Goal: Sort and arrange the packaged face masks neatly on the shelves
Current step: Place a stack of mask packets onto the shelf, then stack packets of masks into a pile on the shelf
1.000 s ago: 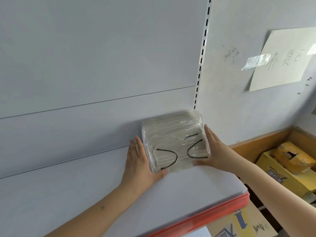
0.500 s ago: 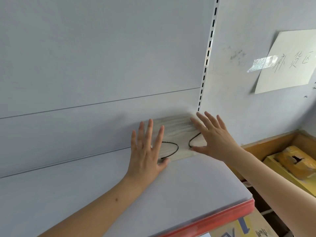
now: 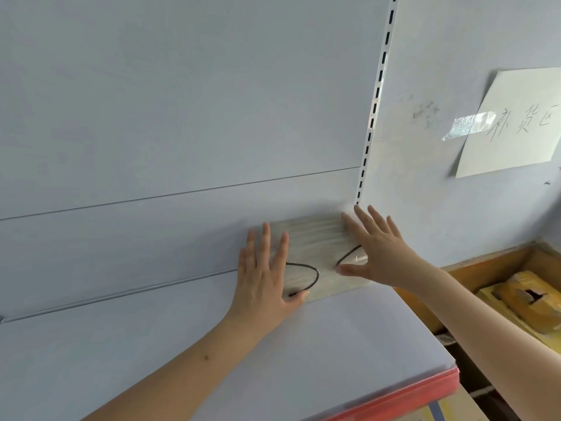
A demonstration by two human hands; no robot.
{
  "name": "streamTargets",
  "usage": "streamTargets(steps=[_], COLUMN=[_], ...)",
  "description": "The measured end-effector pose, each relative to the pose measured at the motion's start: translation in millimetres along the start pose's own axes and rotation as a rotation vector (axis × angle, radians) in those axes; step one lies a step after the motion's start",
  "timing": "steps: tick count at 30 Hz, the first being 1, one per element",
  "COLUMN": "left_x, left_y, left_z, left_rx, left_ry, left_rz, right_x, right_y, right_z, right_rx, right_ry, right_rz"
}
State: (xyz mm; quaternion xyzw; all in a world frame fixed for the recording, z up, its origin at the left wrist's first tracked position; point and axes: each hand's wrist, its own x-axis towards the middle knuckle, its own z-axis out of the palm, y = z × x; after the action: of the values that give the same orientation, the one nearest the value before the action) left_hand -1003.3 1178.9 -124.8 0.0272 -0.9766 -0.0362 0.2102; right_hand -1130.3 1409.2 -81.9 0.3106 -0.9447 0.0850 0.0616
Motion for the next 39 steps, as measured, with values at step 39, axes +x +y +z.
streamTargets(steps=[39], left_x=[-427.1], left_y=[-567.9], left_z=[-297.8], left_rx=[-0.015], left_ry=[0.220], left_rz=[-1.088], right_x=[51.7], right_y=[-967.1], right_z=[12.2], right_rx=[0.646], right_ry=[0.065], right_rz=[-1.050])
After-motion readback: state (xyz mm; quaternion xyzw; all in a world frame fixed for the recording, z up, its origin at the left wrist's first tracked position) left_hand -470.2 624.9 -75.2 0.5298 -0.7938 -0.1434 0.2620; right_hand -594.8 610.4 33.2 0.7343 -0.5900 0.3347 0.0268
